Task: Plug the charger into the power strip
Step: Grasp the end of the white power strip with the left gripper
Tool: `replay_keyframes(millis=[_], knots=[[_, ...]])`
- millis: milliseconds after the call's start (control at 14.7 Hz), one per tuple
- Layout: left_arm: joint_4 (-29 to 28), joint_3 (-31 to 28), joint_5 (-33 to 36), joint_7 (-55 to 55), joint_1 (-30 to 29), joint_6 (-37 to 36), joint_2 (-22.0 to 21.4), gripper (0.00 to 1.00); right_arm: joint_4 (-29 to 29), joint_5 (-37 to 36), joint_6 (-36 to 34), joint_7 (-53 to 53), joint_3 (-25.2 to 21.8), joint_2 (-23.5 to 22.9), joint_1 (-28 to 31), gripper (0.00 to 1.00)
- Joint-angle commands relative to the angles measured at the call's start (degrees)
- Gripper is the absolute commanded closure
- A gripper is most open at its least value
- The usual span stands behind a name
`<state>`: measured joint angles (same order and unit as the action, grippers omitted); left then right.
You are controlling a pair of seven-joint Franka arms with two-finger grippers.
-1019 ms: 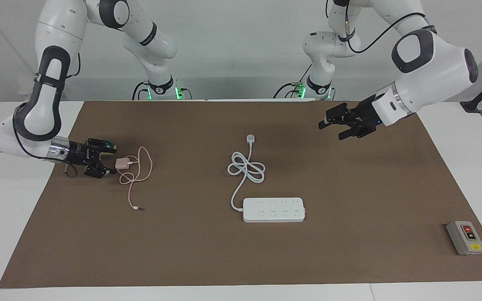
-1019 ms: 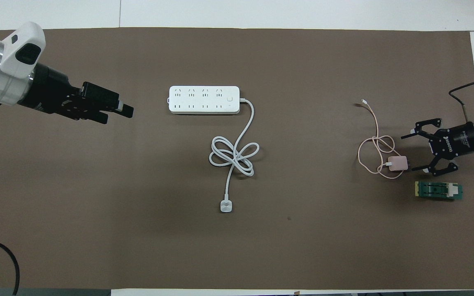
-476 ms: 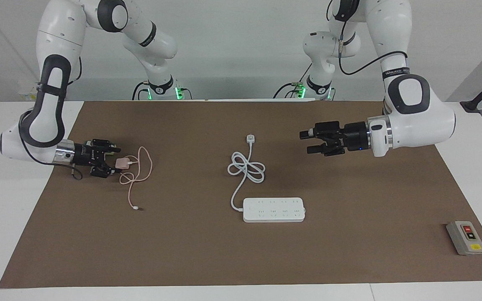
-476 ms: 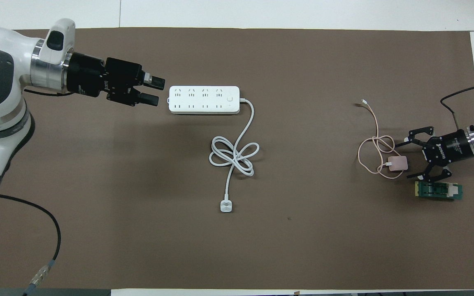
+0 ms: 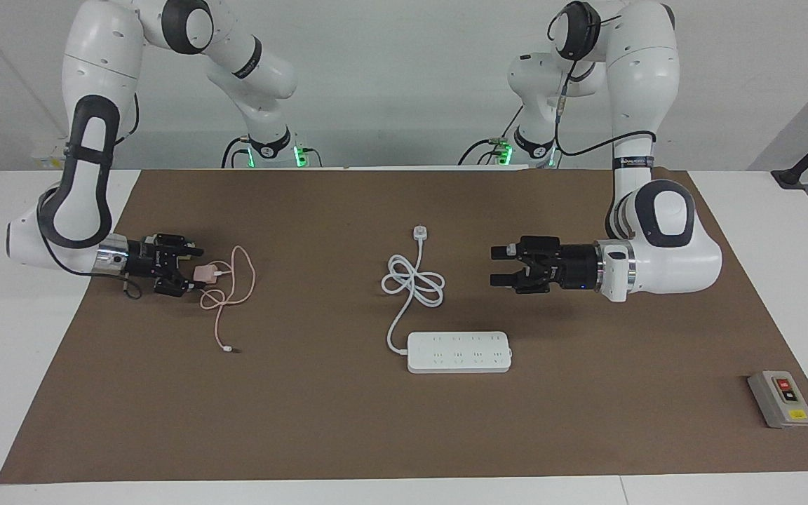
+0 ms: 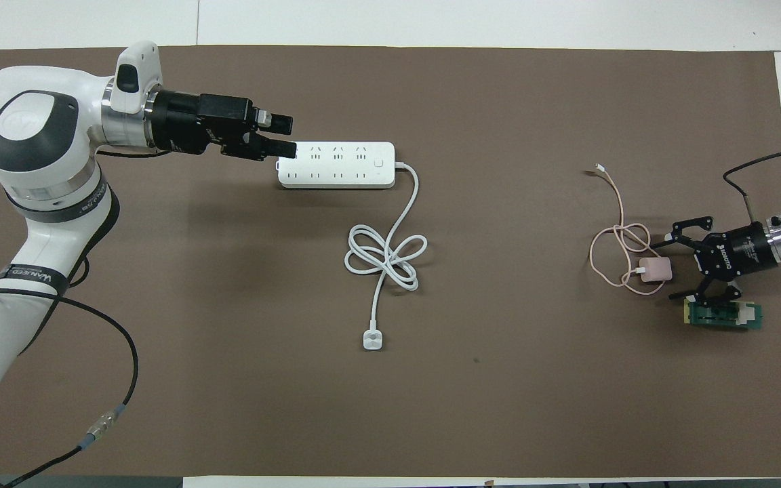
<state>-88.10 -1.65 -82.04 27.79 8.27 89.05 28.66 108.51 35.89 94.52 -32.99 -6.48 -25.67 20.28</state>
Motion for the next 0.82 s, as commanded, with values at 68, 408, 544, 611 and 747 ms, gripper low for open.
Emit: replay_keyframes(millis=[68,408,544,611,747], knots=[[-9.8,-0.5,-4.0,11.8,0.8,-1.1,-2.5,0.0,2.1,1.5,2.4,2.7,0.3,0.5,0.6,0.0],[-19.8,-0.5,-4.2,19.2,-1.0,-1.1,-8.3,0.0,3.5,1.5,4.6,4.0,0.2,0.7,0.6,0.0],[-23.5,-0.5,-6.9,22.6,-1.1,-0.9,-8.4,0.0,3.7,1.5,4.9,4.0,0.2,0.7,0.7,0.0],[-24.6,-0.5,-7.4,22.6,-1.3,-0.6,-8.4,0.0,3.7,1.5,4.9,4.0,0.2,0.7,0.7,0.02],[-26.4,-0.5,-7.9,22.1,-1.2,2.7,-8.5,0.0,3.7,1.4,5.6,4.0,0.2,0.7,0.6,0.45]])
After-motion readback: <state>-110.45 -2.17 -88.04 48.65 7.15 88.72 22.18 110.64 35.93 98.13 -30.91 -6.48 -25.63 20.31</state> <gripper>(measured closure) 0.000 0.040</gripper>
